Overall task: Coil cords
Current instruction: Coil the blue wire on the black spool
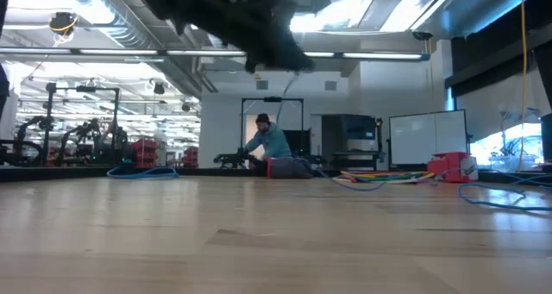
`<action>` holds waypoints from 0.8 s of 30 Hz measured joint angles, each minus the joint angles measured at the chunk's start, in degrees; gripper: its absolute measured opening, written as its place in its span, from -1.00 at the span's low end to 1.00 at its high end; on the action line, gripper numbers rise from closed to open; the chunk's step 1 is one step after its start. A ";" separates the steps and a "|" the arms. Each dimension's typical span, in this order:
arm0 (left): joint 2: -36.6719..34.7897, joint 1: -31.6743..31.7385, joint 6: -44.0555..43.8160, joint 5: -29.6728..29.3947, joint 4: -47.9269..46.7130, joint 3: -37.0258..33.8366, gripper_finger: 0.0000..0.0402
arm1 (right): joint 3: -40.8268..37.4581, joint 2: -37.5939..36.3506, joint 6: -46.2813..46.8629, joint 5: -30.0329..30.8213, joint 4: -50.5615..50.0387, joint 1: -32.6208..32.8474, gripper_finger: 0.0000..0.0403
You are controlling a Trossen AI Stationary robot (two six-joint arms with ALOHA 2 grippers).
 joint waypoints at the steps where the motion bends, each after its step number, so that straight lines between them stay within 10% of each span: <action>1: -0.03 -0.15 0.16 -0.05 -0.72 -0.07 -0.99 | 0.40 -0.22 -0.03 0.04 -0.75 0.00 -0.99; 24: 1.03 0.44 2.11 9.53 16.15 0.18 -0.30 | 0.24 -0.22 -0.96 -0.09 -6.27 0.00 -0.99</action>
